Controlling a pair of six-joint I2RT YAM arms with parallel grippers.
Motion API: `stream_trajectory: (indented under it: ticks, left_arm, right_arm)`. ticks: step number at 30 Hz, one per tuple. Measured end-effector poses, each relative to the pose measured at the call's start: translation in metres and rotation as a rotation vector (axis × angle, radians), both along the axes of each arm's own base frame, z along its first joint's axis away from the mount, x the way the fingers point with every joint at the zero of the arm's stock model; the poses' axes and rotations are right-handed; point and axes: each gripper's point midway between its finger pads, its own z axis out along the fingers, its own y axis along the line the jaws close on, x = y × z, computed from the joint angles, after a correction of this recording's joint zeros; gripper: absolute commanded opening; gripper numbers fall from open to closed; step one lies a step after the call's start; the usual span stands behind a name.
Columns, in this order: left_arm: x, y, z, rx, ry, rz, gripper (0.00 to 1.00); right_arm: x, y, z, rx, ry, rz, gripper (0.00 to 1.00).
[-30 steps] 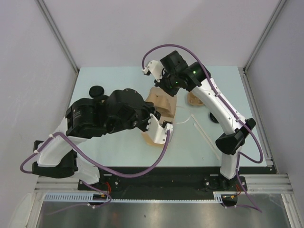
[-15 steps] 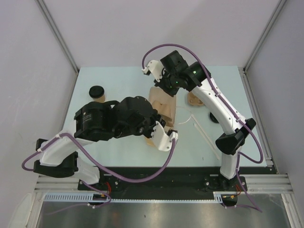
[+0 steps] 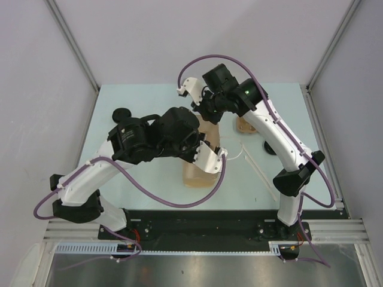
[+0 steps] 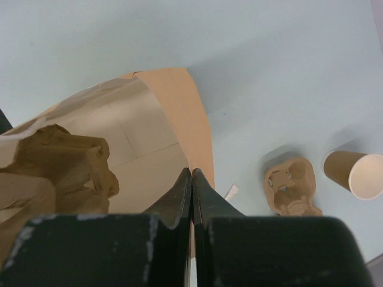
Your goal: Pack the takeout coffee
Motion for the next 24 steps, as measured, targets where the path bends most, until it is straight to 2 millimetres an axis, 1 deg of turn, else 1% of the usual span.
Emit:
stream_trajectory:
  ticks: [6,11,15,20,22,24]
  left_arm:
    - [0.005,-0.005,-0.023,0.024,0.085,-0.003,0.01]
    - [0.010,-0.010,-0.034,0.022,0.132,-0.007,0.02]
    - [0.011,-0.014,-0.044,0.024,0.174,-0.013,0.00]
    - [0.023,-0.016,-0.052,0.006,0.223,0.017,0.00]
    - [0.027,-0.015,-0.050,-0.001,0.227,0.026,0.00]
    - [0.030,-0.016,-0.045,-0.017,0.223,0.035,0.00]
  right_arm:
    - [-0.012,0.003,0.006,0.032,0.020,0.038,0.00]
    - [-0.015,0.007,0.005,0.042,0.033,0.055,0.00]
    - [-0.017,0.009,0.005,0.049,0.041,0.065,0.00]
    - [-0.017,0.011,0.001,0.053,0.048,0.072,0.00]
    - [-0.016,0.011,-0.001,0.050,0.051,0.071,0.00]
    - [-0.015,0.011,-0.004,0.048,0.055,0.068,0.00]
